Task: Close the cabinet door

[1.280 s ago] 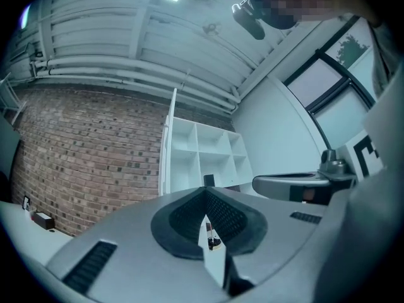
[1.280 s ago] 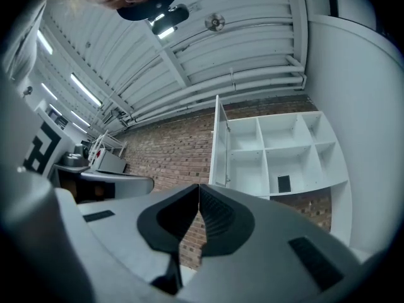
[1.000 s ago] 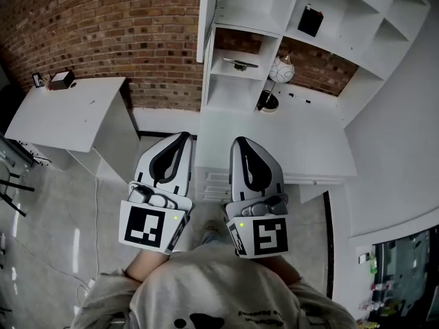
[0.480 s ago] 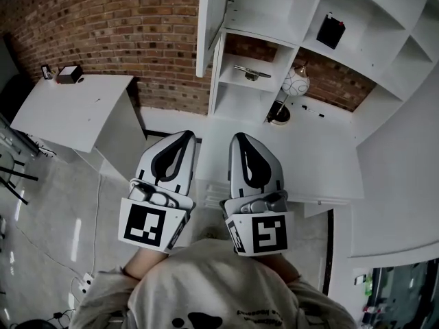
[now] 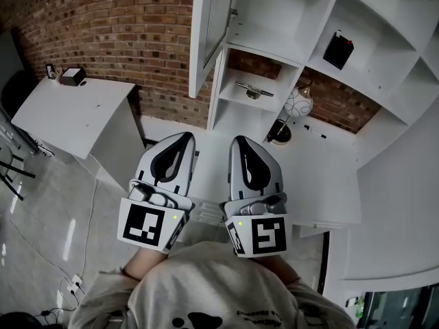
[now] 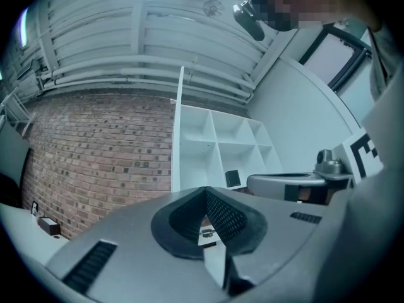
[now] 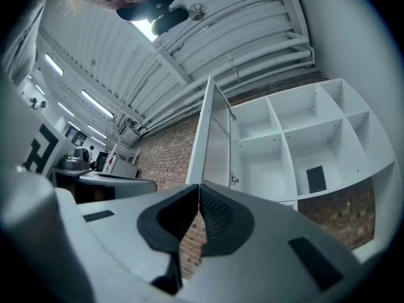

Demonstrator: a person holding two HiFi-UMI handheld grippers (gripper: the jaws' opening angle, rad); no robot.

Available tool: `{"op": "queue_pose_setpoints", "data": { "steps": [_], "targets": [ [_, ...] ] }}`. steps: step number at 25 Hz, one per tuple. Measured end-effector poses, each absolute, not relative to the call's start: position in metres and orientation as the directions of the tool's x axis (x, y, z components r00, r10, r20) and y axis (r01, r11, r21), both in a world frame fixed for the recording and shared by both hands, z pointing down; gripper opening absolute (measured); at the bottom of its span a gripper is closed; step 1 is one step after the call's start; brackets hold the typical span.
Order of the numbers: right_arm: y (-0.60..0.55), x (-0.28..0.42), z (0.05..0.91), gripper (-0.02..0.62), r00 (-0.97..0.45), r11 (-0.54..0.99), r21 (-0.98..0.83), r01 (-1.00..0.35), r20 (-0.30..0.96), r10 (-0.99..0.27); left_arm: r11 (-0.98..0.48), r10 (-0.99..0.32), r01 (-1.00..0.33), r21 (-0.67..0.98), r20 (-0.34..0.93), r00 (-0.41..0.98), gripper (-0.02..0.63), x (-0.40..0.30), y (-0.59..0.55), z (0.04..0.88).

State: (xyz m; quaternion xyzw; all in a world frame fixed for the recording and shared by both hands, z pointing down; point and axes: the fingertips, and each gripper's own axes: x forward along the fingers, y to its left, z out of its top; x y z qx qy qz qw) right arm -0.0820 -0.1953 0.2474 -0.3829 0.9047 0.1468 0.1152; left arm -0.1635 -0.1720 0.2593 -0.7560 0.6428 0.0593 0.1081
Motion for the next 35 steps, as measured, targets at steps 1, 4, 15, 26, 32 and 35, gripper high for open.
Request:
{"op": "queue_pose_setpoints", "data": {
  "steps": [1,4,15,26,32,35],
  "targets": [
    [-0.198,-0.083,0.248,0.018,-0.684,0.668,0.175,-0.723,-0.319,-0.656,-0.153,-0.956,-0.984,-0.089,-0.24,0.17,0.008,-0.163,-0.174,0.257],
    [-0.203,-0.085,0.249,0.018,-0.69,0.676,0.172,-0.716,-0.323,-0.648,-0.143,-0.952,-0.985,-0.096,-0.26,0.163,0.008,-0.164,-0.178,0.252],
    [-0.216,-0.099,0.238,0.018,-0.702,0.682,0.19,-0.706,-0.315,-0.639,-0.106,-0.964,-0.989,-0.101,-0.234,0.127,0.008,-0.187,-0.195,0.245],
    [-0.237,-0.133,0.196,0.018,-0.696,0.658,0.234,-0.715,-0.317,-0.644,-0.178,-0.944,-0.977,-0.118,-0.259,0.203,0.008,-0.209,-0.221,0.202],
    [-0.245,-0.15,0.166,0.02,-0.686,0.633,0.267,-0.726,-0.338,-0.644,-0.196,-0.927,-0.969,-0.151,-0.293,0.233,0.008,-0.216,-0.228,0.172],
    [-0.251,-0.163,0.153,0.02,-0.7,0.645,0.274,-0.713,-0.33,-0.633,-0.182,-0.927,-0.967,-0.179,-0.297,0.229,0.008,-0.221,-0.235,0.158]
  ]
}}
